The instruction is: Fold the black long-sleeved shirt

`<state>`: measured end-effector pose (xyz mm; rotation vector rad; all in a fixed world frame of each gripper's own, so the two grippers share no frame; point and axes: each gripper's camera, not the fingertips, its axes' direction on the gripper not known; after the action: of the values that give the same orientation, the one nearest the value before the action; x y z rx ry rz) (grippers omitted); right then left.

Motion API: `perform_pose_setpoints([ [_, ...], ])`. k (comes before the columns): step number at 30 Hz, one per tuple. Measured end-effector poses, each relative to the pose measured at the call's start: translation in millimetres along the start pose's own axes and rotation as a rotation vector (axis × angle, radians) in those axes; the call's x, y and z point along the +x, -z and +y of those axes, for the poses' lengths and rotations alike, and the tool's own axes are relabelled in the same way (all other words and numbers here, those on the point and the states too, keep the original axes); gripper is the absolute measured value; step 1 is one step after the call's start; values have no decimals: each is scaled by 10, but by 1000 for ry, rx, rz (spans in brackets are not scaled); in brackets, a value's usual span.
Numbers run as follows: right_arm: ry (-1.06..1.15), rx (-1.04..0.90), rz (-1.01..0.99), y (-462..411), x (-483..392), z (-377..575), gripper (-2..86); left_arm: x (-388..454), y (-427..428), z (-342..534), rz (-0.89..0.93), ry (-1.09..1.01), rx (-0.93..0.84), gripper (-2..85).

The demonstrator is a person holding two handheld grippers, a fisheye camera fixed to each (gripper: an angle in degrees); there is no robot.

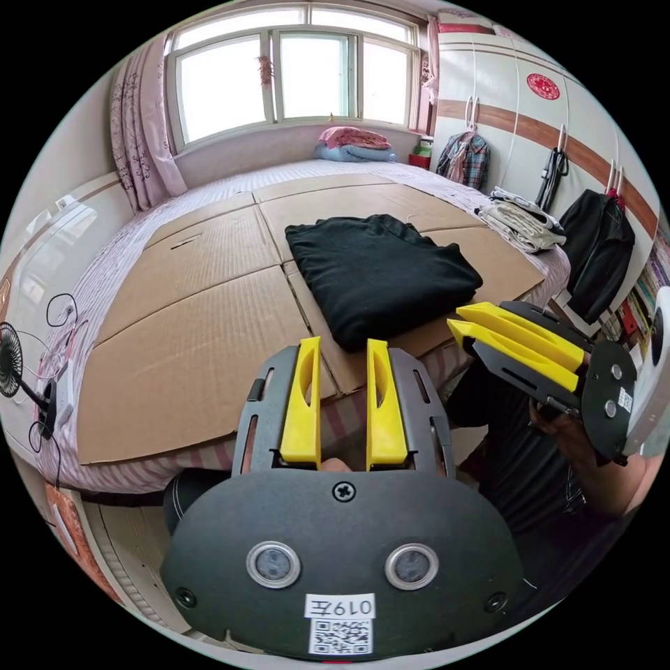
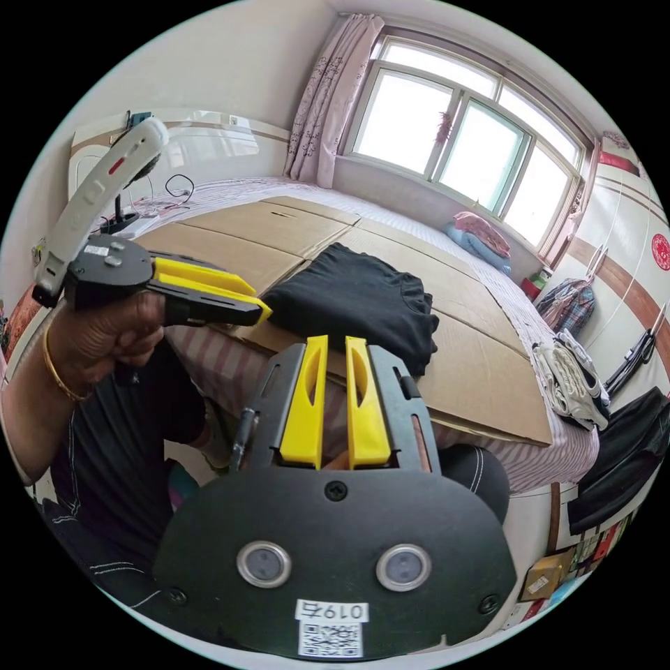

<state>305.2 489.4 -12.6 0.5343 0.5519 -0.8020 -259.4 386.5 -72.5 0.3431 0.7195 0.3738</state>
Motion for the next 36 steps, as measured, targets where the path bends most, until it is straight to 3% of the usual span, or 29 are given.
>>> perform_pose_setpoints([
  [7,13,9,-34,-142,-122,87,46,-7,-302,39,42,4,-14,71],
  [12,144,41,-15,-241,-388,192,73,-119,-473,116,129,57,-8,40],
  [25,693,152,395,-719,-1160,233,162,-406,-525,120,244,40,24,10],
  [32,713,89,441,-1009,-1250,-31,151,-555,-659,210,262,29,48,13],
  [36,667,84,482,-1092,-1171,-114,87,-709,-757,264,255,17,63,27],
])
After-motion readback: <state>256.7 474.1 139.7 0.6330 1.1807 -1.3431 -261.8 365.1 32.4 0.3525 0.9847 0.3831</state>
